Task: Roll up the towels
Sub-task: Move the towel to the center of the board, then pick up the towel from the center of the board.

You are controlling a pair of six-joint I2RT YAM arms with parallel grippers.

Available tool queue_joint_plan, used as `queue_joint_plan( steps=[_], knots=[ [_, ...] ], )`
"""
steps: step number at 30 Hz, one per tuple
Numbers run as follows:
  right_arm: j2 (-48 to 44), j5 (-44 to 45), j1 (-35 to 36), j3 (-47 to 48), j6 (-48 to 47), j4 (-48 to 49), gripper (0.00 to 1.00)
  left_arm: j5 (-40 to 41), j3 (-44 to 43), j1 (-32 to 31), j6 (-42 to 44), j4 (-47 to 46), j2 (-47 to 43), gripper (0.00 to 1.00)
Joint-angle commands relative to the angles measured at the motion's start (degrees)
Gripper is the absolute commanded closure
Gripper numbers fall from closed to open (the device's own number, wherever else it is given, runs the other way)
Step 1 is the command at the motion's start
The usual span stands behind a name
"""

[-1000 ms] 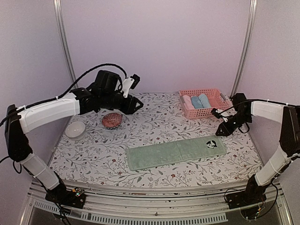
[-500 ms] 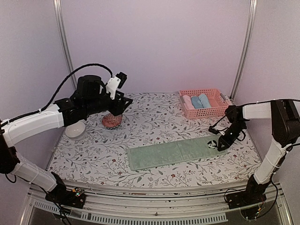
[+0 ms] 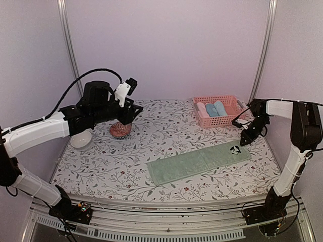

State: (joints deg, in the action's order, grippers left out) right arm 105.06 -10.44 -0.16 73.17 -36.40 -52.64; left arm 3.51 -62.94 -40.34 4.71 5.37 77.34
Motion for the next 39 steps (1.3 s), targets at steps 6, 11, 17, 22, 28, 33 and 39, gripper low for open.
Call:
queue_joint_plan(
  steps=[6, 11, 17, 22, 28, 33, 39],
  knots=[
    [-1.08, 3.42, 0.16, 0.59, 5.32, 2.11, 0.67, -0.21, -0.92, 0.62, 0.74, -0.36, 1.66, 0.46],
    [-0.19, 6.22, -0.18, -0.83, 7.74, 4.97, 0.62, -0.48, -1.12, 0.61, 0.62, -0.14, 2.34, 0.46],
    [1.96, 5.98, -0.31, -1.23, 8.69, 6.16, 0.63, -0.52, -1.31, 0.61, 0.6, 0.26, 3.01, 0.46],
    [3.29, 5.59, -0.28, -1.69, 8.81, 6.7, 0.64, -0.61, -1.45, 0.62, 0.65, 0.41, 3.4, 0.46],
    [5.16, 5.74, -0.37, -2.65, 9.01, 7.45, 0.66, -0.75, -1.83, 0.61, 0.72, 0.95, 4.24, 0.46],
    [6.48, 6.35, -0.36, -3.37, 9.39, 7.96, 0.68, -1.22, -2.14, 0.61, 0.74, 1.3, 4.79, 0.46],
    [5.43, 6.59, -0.86, -3.15, 10.02, 7.63, 0.68, -1.22, -2.19, 0.61, 0.75, 1.4, 4.85, 0.46]
  ],
)
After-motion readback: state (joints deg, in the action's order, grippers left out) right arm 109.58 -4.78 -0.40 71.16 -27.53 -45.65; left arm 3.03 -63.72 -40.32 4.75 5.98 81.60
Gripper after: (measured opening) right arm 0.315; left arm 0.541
